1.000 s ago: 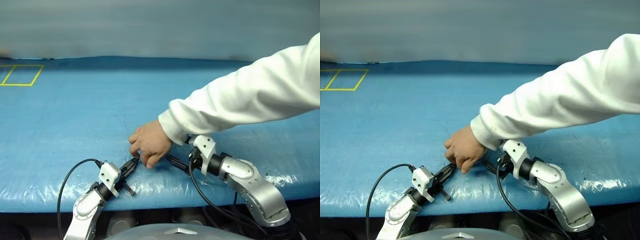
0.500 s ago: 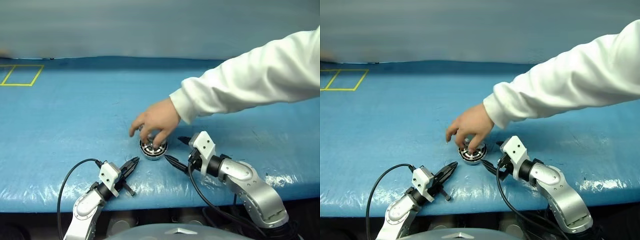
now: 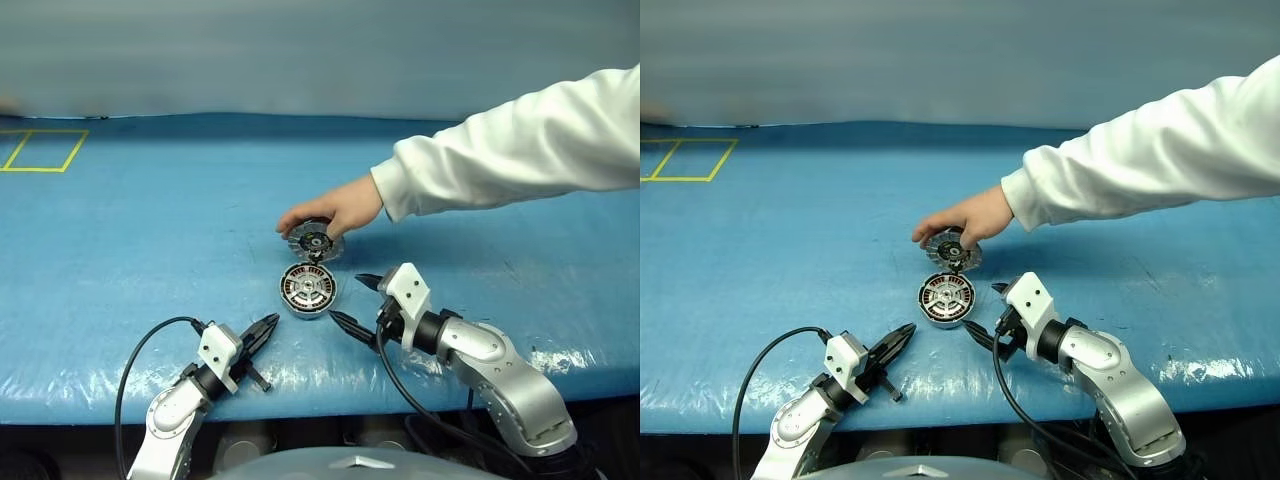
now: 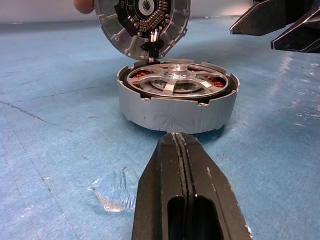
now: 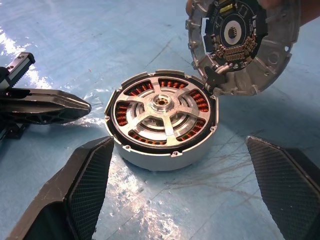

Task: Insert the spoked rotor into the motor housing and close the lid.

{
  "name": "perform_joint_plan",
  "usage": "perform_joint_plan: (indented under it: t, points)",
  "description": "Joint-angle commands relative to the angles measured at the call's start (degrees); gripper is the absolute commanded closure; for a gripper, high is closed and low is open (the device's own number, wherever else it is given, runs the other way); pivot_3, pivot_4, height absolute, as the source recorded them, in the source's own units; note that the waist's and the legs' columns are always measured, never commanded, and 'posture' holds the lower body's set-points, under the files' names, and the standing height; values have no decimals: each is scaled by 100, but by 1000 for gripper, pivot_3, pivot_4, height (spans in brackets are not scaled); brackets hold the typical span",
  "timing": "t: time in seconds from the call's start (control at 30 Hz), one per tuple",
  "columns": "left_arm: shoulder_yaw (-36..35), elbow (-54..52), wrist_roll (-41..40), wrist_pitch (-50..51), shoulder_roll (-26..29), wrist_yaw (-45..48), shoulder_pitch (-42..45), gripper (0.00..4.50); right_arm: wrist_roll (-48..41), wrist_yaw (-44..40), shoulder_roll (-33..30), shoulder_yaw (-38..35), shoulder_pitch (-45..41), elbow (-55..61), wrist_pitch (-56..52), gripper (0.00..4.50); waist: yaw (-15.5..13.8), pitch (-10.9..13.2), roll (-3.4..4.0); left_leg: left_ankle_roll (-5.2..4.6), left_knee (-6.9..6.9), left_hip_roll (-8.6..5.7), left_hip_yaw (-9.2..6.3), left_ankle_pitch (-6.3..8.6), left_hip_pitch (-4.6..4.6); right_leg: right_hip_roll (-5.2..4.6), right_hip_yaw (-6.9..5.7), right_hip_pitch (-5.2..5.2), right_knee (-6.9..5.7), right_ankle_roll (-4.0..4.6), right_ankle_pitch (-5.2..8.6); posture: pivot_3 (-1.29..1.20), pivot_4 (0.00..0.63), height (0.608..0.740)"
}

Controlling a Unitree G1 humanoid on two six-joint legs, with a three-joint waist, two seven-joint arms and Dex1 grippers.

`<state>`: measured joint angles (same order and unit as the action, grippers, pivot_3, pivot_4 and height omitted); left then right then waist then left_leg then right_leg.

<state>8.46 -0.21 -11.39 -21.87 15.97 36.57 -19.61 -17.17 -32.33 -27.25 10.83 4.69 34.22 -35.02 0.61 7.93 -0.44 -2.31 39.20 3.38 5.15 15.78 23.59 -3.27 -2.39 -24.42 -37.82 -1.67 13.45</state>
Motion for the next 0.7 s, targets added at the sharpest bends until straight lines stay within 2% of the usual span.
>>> perform_joint_plan:
  t: [0.03, 0.43, 0.53, 0.7]
  points:
    - [8, -72, -5, 5, 23, 12, -23, 4500, -50, -15, 32, -43, -47, 80, 157, 40, 0, 0, 0, 0, 0, 0, 0, 0, 0, 0, 0, 0, 0, 0, 0, 0, 150, 740]
    - [14, -67, 72, -41, -1, -42, 41, 4500, -54, -27, -2, -103, -21, 26, 185, 40, -1, 0, 0, 0, 1, 0, 0, 0, 1, 0, 0, 1, 0, 0, -1, 0, 150, 740]
    - [10, -101, 95, -35, -10, -83, 55, 4500, -57, -18, -40, -197, -96, -46, 123, 666, -2, 0, 0, 0, 1, -1, 1, 0, 1, 0, 0, 5, 0, 0, -1, 0, 150, 740]
    - [6, -136, 133, -47, -46, -153, 39, 4500, 136, 133, -230, -350, -444, -348, -129, 2331, 1, 0, -1, 0, 3, -1, 3, 0, 1, 0, 2, 8, 0, 1, -4, 0, 150, 740]
